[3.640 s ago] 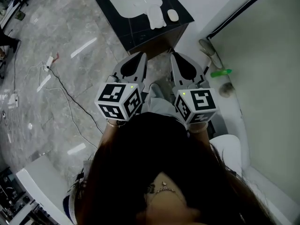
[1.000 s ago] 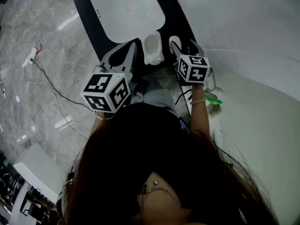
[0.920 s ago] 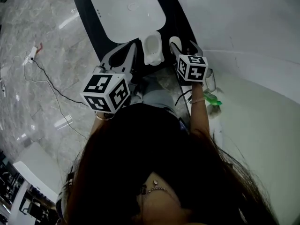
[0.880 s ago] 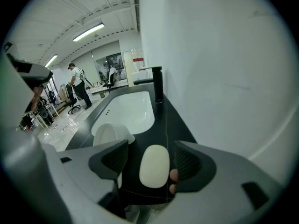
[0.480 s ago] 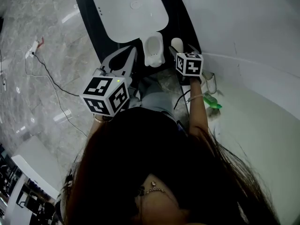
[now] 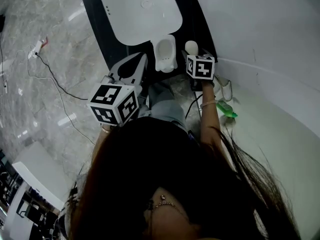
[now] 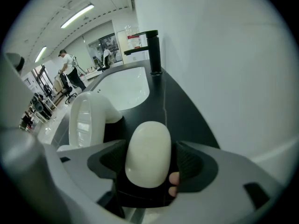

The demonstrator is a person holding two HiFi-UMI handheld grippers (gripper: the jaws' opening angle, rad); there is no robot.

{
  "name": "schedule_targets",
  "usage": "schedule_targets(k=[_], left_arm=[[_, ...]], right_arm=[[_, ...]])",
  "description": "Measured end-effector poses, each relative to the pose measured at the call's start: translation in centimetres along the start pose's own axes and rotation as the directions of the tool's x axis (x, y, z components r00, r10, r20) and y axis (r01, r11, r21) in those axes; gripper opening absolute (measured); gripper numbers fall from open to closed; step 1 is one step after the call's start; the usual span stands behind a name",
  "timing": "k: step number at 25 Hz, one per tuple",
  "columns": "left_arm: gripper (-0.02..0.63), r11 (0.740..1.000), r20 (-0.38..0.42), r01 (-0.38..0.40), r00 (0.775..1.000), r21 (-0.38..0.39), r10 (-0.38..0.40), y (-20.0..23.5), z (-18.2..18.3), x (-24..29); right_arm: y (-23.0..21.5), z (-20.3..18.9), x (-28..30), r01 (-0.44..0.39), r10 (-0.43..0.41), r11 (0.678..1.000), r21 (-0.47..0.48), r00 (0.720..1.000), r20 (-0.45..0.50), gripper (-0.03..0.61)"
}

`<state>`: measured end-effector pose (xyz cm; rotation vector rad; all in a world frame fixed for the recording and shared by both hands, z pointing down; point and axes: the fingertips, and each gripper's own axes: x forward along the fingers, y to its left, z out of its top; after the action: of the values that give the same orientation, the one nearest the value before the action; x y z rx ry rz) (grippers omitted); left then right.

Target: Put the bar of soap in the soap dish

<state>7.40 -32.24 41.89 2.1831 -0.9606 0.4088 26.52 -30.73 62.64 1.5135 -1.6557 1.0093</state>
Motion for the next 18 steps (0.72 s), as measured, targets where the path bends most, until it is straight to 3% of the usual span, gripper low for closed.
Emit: schedule_targets(k=[10,18], left_arm=[[-0.005,1.0,-0.005,0.002,1.0,0.003,-0.002,0.05,-0.17,-0.22],[-0.005,1.0,0.023,0.005,1.0,0.011,-0.005,0.43,0.36,-0.63]], right_arm=[[-0.1,0.06,-0.06,0.018,-0.019,0.999,-0.029,0.998,-0.059,0.304],[0.35,0.47,-0.8,-0.004,0.004,1.0,0.005,0.999,-0.034,0.301]])
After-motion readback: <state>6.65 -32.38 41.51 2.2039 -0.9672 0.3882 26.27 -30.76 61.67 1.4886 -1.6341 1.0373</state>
